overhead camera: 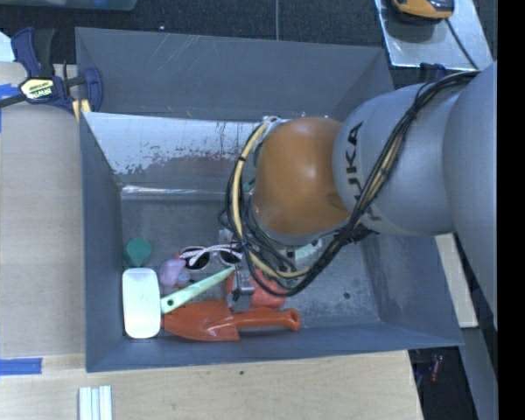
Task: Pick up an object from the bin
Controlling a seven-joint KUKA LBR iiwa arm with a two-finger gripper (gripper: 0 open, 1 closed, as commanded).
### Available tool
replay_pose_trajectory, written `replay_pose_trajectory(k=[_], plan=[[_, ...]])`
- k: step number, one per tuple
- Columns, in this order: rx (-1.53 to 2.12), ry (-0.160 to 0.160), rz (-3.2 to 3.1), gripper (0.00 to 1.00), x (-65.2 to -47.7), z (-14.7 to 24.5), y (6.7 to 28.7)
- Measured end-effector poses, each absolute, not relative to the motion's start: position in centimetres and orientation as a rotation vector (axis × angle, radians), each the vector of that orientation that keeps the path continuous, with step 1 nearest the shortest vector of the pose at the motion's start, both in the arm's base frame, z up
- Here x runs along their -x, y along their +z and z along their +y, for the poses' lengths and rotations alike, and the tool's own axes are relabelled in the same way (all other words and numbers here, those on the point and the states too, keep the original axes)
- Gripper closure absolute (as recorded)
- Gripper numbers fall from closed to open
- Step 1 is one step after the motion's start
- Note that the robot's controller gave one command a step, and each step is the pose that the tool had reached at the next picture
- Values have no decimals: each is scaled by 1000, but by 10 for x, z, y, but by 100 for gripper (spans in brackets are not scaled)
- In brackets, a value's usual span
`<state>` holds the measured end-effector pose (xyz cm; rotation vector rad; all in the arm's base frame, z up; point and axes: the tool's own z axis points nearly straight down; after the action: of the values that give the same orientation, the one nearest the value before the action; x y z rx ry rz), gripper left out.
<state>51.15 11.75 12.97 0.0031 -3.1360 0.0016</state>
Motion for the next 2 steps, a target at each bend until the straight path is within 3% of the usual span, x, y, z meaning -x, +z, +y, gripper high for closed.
replay_pose_trajectory(k=[1,2], plan=[[2,-1,-3144,100,-514,117,134],[3,-1,-3144,100,-514,117,134]])
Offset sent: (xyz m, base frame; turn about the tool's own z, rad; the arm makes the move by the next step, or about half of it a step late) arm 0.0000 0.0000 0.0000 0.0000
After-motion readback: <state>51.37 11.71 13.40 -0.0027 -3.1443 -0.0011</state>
